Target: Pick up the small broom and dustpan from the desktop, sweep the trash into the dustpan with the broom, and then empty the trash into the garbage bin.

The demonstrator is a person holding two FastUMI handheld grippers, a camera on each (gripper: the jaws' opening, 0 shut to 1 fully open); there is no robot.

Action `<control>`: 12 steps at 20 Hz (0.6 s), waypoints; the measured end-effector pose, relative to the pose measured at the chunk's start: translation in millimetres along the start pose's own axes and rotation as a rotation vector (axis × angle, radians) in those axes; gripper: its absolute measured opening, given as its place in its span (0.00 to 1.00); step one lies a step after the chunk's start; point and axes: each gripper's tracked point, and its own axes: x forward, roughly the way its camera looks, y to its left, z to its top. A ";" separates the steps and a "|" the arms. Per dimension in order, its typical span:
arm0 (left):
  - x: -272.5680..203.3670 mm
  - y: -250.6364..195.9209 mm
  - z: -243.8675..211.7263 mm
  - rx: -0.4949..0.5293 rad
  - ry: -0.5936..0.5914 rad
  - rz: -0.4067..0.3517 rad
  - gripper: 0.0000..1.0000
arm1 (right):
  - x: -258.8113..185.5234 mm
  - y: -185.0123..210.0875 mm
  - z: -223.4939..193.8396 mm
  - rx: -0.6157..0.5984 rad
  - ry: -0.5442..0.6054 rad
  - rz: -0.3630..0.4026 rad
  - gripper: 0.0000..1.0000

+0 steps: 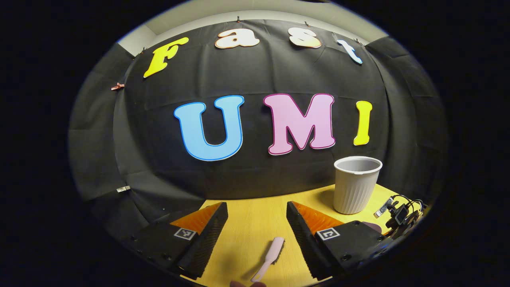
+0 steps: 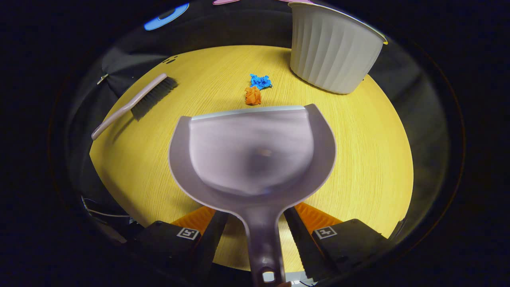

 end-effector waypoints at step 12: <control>14.7 -7.4 -35.6 -0.002 0.074 -0.056 0.94 | 2.0 -4.4 6.6 -0.015 0.019 -0.007 0.37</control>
